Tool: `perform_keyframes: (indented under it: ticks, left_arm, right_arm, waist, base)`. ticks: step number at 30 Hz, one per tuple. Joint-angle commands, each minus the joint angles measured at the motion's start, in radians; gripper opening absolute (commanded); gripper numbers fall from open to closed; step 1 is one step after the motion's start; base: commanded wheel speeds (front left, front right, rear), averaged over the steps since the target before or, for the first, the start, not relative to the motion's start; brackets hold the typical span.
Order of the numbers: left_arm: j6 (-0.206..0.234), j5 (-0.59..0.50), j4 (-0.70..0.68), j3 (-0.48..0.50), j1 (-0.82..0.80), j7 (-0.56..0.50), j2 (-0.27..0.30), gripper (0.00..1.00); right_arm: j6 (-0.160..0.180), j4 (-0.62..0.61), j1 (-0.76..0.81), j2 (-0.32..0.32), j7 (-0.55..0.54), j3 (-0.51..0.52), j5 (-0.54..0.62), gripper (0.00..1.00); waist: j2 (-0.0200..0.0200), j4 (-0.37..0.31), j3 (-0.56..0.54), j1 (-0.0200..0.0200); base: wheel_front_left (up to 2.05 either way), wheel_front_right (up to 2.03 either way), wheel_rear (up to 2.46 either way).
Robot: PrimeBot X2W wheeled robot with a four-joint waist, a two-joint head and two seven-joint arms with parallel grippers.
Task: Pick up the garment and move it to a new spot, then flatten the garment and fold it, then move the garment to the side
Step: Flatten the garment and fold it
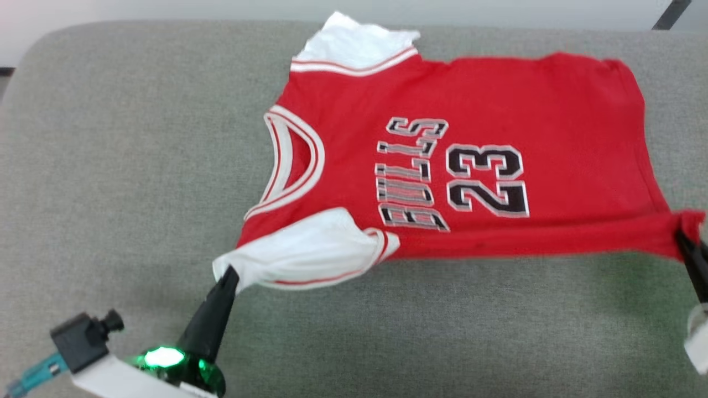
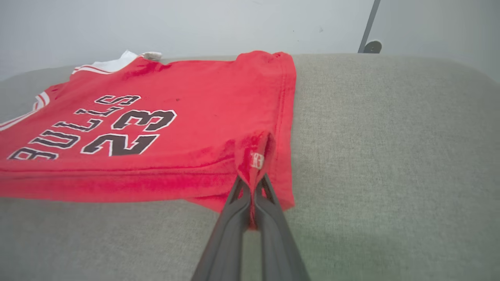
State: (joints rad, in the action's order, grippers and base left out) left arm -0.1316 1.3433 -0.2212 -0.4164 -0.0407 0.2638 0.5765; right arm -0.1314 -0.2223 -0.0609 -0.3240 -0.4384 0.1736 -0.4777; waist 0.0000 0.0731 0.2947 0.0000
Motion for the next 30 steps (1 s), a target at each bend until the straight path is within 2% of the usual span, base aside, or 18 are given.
perform_keyframes:
  ticks: [1, 6, 11, 17, 22, 30]
  left_arm:
    - [0.002, -0.011, -0.005, 0.007, 0.014, 0.0, 0.0, 0.0]
    - [0.002, -0.043, -0.053, 0.034, 0.07, 0.0, 0.005, 0.0]
    - [0.002, -0.061, -0.039, 0.009, 0.014, 0.0, 0.02, 0.0]
    - [0.002, -0.051, 0.051, -0.034, -0.146, 0.0, 0.021, 0.0]
    - [0.002, -0.015, 0.15, -0.075, -0.308, 0.0, -0.017, 0.0]
    - [0.002, -0.028, 0.403, -0.174, -0.505, 0.0, -0.066, 0.0]
  right_arm:
    - [0.001, -0.012, 0.023, 0.006, -0.007, 0.015, 0.009, 0.0]
    - [0.001, -0.143, 0.116, 0.068, -0.07, 0.08, 0.014, 0.0]
    - [0.001, -0.171, 0.096, 0.097, -0.097, 0.085, 0.009, 0.0]
    - [0.001, -0.103, 0.0, 0.087, -0.1, 0.054, 0.001, 0.0]
    - [0.001, -0.034, -0.089, 0.086, -0.09, 0.041, -0.003, 0.0]
    - [0.001, 0.1, -0.186, 0.08, -0.045, 0.028, 0.025, 0.0]
  waist:
    - [0.0, 0.003, -0.006, 0.0]
    - [0.0, 0.002, -0.003, 0.0]
    - [0.0, -0.006, 0.003, 0.0]
    - [0.0, -0.01, 0.026, 0.0]
    - [0.0, -0.008, 0.059, 0.0]
    - [0.0, 0.002, 0.119, 0.0]
  base:
    - [0.0, 0.0, 0.0]
    - [0.0, 0.0, 0.0]
    - [0.0, 0.0, 0.0]
    - [0.0, 0.0, 0.0]
    - [0.0, 0.0, 0.0]
    - [0.0, 0.0, 0.0]
